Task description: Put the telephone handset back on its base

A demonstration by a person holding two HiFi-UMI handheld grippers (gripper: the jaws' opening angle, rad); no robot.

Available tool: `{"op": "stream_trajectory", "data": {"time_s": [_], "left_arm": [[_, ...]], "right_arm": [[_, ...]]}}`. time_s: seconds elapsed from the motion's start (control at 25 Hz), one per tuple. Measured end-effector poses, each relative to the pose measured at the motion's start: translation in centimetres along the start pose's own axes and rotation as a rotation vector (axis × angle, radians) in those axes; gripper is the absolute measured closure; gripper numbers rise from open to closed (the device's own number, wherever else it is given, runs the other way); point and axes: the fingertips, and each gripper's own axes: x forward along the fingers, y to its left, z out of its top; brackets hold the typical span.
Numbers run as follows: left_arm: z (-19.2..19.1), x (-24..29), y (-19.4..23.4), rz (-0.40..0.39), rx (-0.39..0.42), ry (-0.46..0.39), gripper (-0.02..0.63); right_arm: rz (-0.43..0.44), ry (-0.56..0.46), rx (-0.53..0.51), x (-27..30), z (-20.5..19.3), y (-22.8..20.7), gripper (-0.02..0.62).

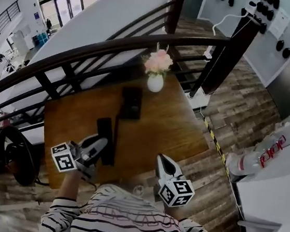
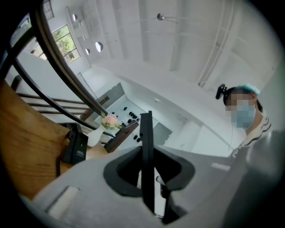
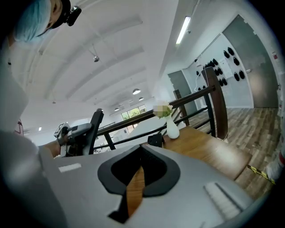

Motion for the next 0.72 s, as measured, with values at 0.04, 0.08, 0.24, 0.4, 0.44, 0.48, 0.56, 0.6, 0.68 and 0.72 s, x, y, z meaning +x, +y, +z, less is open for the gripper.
{"op": "stream_trajectory", "data": {"time_s": [0.04, 0.08, 0.24, 0.4, 0.44, 0.48, 0.56, 0.6, 0.68, 0.72], "left_arm": [[0.1, 0.5, -0.2, 0.004, 0.012, 0.006, 0.532], [0.3, 1.0, -0.3, 0.006, 0.019, 0.010, 0.532], [1.8, 2.4, 0.0, 0.003, 0.035, 0.008, 0.532], [3.8, 4.5, 1.3, -0.021, 0.073, 0.037, 0.532], [4.3, 5.0, 1.8, -0.027, 0.081, 0.047, 0.532], [4.9, 5.4, 2.2, -0.032, 0.085, 0.055, 0.532], [6.1, 6.3, 3.1, -0.045, 0.084, 0.064, 0.532], [6.7, 6.7, 3.6, -0.053, 0.081, 0.065, 0.532], [7.8, 7.6, 4.7, -0.061, 0.075, 0.065, 0.532], [8.4, 8.1, 5.4, -0.061, 0.075, 0.066, 0.532]], "right_arm": [[0.014, 0.006, -0.003, 0.1, 0.2, -0.4, 0.594], [0.025, 0.009, -0.001, 0.2, 0.3, -0.6, 0.594], [0.053, 0.023, 0.018, 0.9, 0.4, -0.9, 0.594], [0.050, 0.031, 0.027, 2.4, 0.6, -1.4, 0.594], [0.045, 0.029, 0.030, 2.8, 0.7, -1.5, 0.594], [0.040, 0.028, 0.036, 3.3, 0.8, -1.6, 0.594], [0.030, 0.027, 0.047, 4.2, 1.1, -1.7, 0.594], [0.028, 0.027, 0.049, 4.7, 1.3, -1.7, 0.594], [0.027, 0.027, 0.048, 5.7, 1.7, -1.7, 0.594], [0.026, 0.029, 0.047, 6.2, 1.9, -1.9, 0.594]]}}
